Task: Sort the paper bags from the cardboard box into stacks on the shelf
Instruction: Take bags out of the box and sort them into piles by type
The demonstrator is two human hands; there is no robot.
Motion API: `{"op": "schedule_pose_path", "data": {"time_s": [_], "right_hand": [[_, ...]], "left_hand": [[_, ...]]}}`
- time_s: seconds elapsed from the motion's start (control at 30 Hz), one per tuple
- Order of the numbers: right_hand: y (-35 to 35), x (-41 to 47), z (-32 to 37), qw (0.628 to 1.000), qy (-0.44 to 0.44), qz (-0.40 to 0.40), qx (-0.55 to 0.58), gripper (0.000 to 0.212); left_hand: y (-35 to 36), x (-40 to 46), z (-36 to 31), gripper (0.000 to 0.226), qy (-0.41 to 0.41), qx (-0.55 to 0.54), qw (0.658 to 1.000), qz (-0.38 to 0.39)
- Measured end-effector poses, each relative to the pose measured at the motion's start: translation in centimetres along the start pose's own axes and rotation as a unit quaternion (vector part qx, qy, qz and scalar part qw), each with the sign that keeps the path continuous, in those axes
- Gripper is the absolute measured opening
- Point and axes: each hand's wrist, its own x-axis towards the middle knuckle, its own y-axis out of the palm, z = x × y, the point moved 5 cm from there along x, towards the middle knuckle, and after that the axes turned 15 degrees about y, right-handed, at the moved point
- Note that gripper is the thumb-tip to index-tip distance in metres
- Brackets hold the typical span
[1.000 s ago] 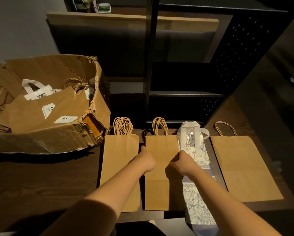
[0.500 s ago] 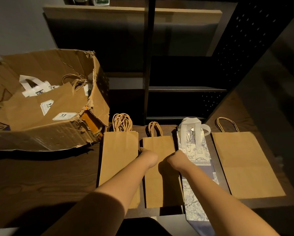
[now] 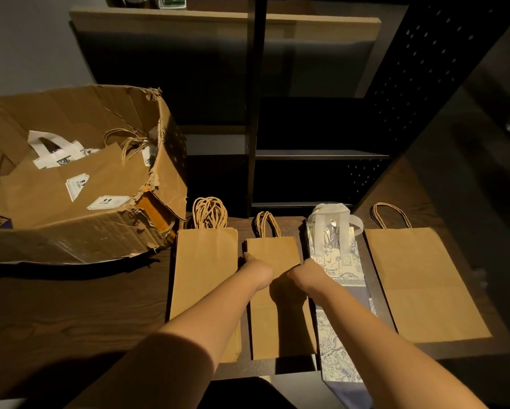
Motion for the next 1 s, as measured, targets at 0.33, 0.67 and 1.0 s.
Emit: {"op": "schedule_pose_path", "data": {"time_s": [0.33, 0.67, 1.0], "right_hand": [[-0.1, -0.9, 0.6, 0.995, -0.051, -0.019, -0.089, 0.037], [-1.5, -5.3, 4.3, 0.963, -0.203, -0.148, -0.092, 0.026], [-1.4, -16.7, 15.1, 0.910, -0.396, -0.110, 0.049, 0.009]], "left_hand": [[0.5, -0.8, 0.5, 0.056, -0.096, -0.430, 0.885, -0.152], [0.3, -6.6, 3.2, 0.025, -0.078, -0.606, 0.684, -0.398], [3.5, -20.5, 10.1, 0.007, -0.045, -0.596, 0.551, -0.583]]}}
